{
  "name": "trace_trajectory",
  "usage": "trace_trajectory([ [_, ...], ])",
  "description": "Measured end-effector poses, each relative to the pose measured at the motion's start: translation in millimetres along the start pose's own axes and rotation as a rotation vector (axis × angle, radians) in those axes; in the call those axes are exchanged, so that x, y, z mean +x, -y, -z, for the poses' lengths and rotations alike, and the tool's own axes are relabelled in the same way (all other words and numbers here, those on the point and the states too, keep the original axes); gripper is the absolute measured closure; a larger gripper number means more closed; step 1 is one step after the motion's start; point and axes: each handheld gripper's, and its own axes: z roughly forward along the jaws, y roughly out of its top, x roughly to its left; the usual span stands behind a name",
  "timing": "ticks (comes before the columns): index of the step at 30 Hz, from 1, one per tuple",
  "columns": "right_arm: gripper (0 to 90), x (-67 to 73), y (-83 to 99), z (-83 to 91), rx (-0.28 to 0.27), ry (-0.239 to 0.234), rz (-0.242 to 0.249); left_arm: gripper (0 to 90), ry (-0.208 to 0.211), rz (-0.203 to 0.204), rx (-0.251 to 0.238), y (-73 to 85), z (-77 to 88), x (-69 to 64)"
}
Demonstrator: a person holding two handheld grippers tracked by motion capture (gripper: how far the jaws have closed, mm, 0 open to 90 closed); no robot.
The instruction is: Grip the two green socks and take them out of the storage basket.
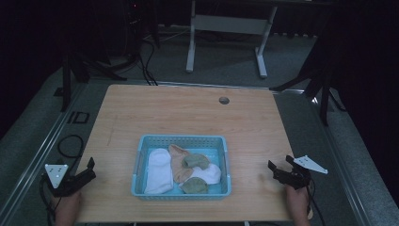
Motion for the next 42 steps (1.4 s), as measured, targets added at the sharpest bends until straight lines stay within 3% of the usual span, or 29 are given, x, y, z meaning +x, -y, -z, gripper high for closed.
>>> trace_trajectory([
  [4, 13.4, -0.6, -0.2, -0.5, 0.014, -0.032, 0.012, 0.4, -0.005, 0.015, -0.003, 0.1, -0.2, 0.0],
  [5, 13.6, -2.9, -0.7, -2.5, 0.047, -0.095, 0.013, 0.3, -0.01, 0.012, -0.001, 0.2, -0.3, -0.4],
  [8, 13.6, -4.5, -0.9, -2.3, 0.049, -0.105, 0.004, 0.4, -0.002, 0.005, 0.0, 0.5, 0.5, -1.4],
  [12, 13.0, -4.9, -1.5, -2.7, 0.153, -0.186, 0.105, 0.3, 0.011, 0.008, 0.004, 0.3, 0.0, -1.1],
  [13, 13.0, -4.9, -1.5, -2.7, 0.153, -0.186, 0.105, 0.3, 0.012, 0.008, 0.003, 0.4, 0.1, -1.1],
  [17, 12.9, -4.6, -3.0, -1.3, 0.229, -0.293, 0.168, 0.4, 0.023, 0.013, 0.001, 0.6, 0.8, 0.1],
  [22, 12.6, -4.2, -5.8, -1.6, 0.266, -0.354, 0.2, 0.4, 0.029, 0.007, -0.001, 0.9, 1.8, -0.2],
  [23, 12.6, -2.6, -8.5, -1.8, 0.299, -0.381, 0.213, 0.3, 0.029, 0.007, 0.0, 0.9, 1.8, -0.3],
  [24, 12.6, -2.6, -8.5, -1.8, 0.299, -0.381, 0.213, 0.3, 0.029, 0.007, -0.002, 1.0, 1.9, -0.2],
  [27, 12.6, 2.6, -13.6, -2.7, 0.366, -0.415, 0.253, 0.3, 0.031, 0.011, 0.002, 0.8, 1.8, 0.2],
  [28, 12.6, 5.1, -16.0, -3.5, 0.395, -0.437, 0.262, 0.3, 0.032, 0.012, 0.0, 0.9, 1.9, 0.3],
  [29, 12.8, 8.9, -19.5, -4.9, 0.445, -0.493, 0.279, 0.3, 0.037, 0.015, 0.0, 0.9, 1.7, 0.8],
  [30, 12.8, 8.9, -19.5, -4.9, 0.445, -0.493, 0.279, 0.4, 0.037, 0.015, 0.0, 0.9, 1.7, 0.8],
  [31, 12.8, 15.3, -23.3, -6.7, 0.498, -0.542, 0.318, 0.3, 0.036, 0.016, 0.0, 0.9, 1.8, 0.9],
  [34, 12.8, 17.4, -24.3, -7.7, 0.505, -0.55, 0.333, 0.4, 0.035, 0.016, 0.0, 0.9, 1.8, 0.9],
  [35, 12.8, 20.0, -25.8, -8.9, 0.52, -0.556, 0.352, 0.4, 0.037, 0.013, 0.0, 0.9, 2.0, 0.8],
  [36, 12.8, 26.6, -29.1, -11.3, 0.548, -0.564, 0.405, 0.4, 0.036, 0.013, 0.001, 0.9, 2.0, 0.7],
  [42, 12.9, 42.7, -34.6, -14.9, 0.633, -0.592, 0.484, 0.4, 0.038, 0.014, 0.001, 1.0, 1.9, 0.9],
])
